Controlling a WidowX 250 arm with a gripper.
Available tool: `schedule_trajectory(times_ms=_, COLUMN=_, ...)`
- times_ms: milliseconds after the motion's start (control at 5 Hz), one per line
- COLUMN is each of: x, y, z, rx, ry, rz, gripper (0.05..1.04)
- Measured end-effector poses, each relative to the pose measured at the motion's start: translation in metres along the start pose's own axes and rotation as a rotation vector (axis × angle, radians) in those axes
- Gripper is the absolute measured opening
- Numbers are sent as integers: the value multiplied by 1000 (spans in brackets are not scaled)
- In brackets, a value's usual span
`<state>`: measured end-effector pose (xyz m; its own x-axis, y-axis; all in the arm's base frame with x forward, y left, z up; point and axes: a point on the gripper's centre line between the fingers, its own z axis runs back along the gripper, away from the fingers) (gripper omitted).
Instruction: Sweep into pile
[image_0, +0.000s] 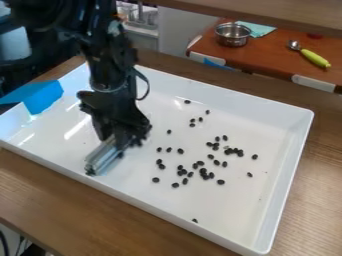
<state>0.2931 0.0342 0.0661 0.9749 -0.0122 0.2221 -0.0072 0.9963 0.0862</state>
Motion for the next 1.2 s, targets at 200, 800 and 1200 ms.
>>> schedule_trajectory(times_ms=200, x=0, y=-22, z=2, rx=-7, ry=-3, rz=4, gripper=336)
schedule_trajectory(times_ms=800, x=2, y=-97, z=8, rx=-46, ry=23, rz=23, gripper=336)
schedule_trajectory(times_ms=1200, x=18, y=-131, z=23, rx=-92, ry=18, rz=36, gripper=336)
